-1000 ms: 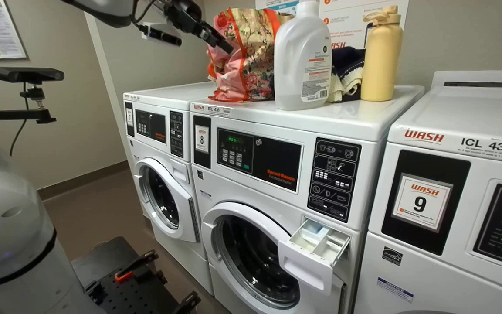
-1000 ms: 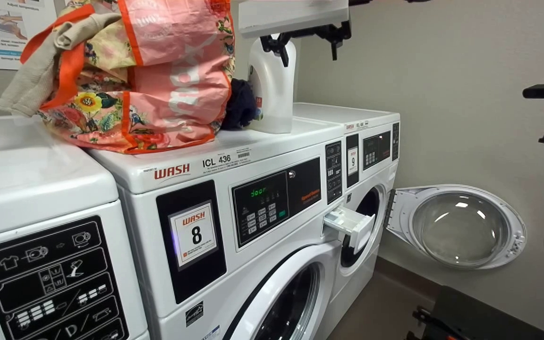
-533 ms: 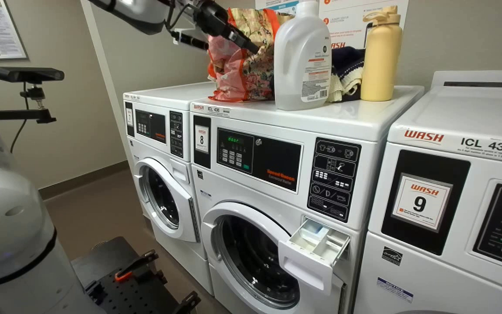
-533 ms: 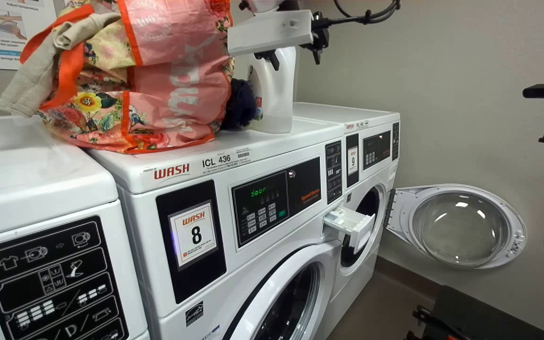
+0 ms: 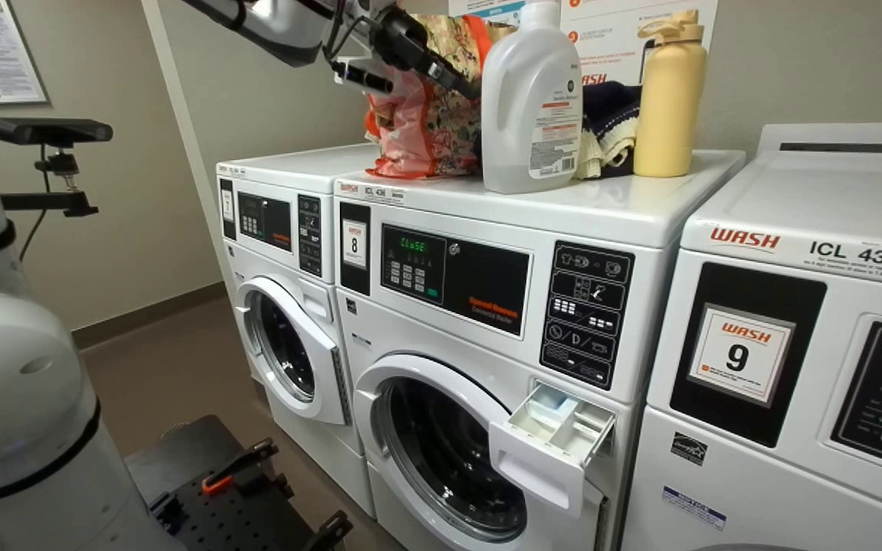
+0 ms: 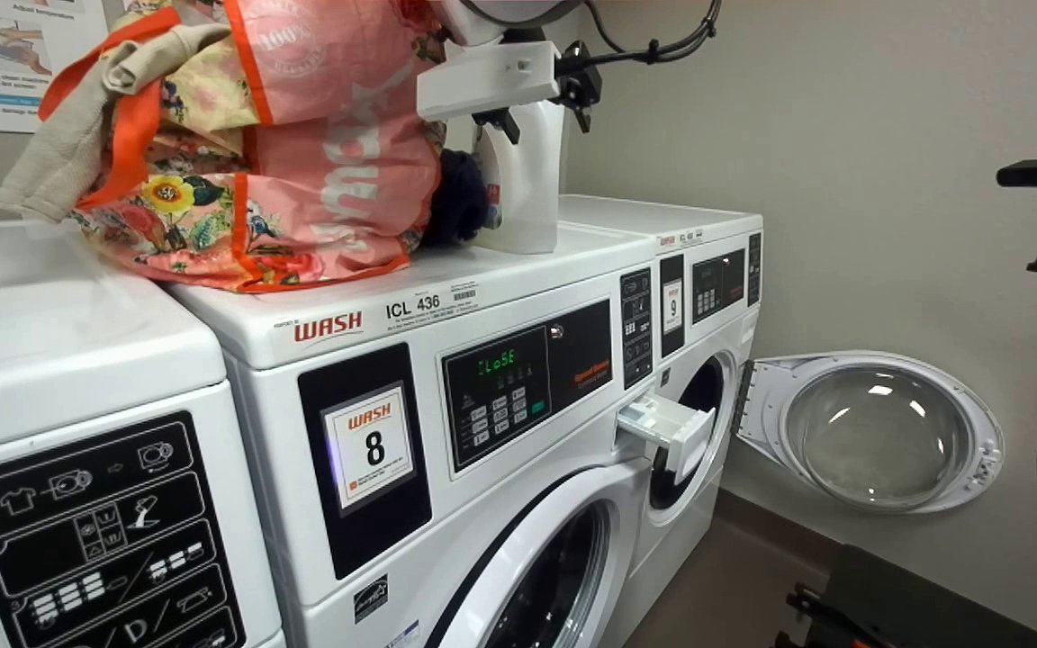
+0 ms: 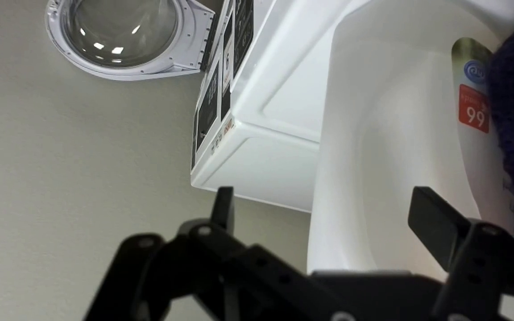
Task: Pour some detergent into the open washing machine drawer
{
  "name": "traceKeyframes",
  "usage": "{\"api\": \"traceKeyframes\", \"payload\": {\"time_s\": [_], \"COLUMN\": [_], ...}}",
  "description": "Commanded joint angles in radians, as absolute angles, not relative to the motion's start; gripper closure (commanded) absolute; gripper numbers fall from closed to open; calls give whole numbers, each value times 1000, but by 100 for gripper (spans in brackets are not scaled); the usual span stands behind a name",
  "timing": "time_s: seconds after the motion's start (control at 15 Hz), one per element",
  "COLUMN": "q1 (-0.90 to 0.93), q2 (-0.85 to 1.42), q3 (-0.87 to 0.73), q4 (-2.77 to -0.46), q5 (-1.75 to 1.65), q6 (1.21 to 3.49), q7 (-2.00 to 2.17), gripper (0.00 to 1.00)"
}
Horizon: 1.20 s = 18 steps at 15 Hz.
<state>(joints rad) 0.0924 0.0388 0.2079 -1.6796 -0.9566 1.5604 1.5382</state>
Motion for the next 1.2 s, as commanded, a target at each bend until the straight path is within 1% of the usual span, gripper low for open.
{"api": "traceKeyframes", "payload": {"time_s": [0.0,1.13], "q1": [122,138], "q2": [78,163], "q3": [181,125], "q4": [-1628,-1584], "q5": [-965,-1012], "q6": [1501,1443], "q7": [1555,1567], "gripper": [0,0]}}
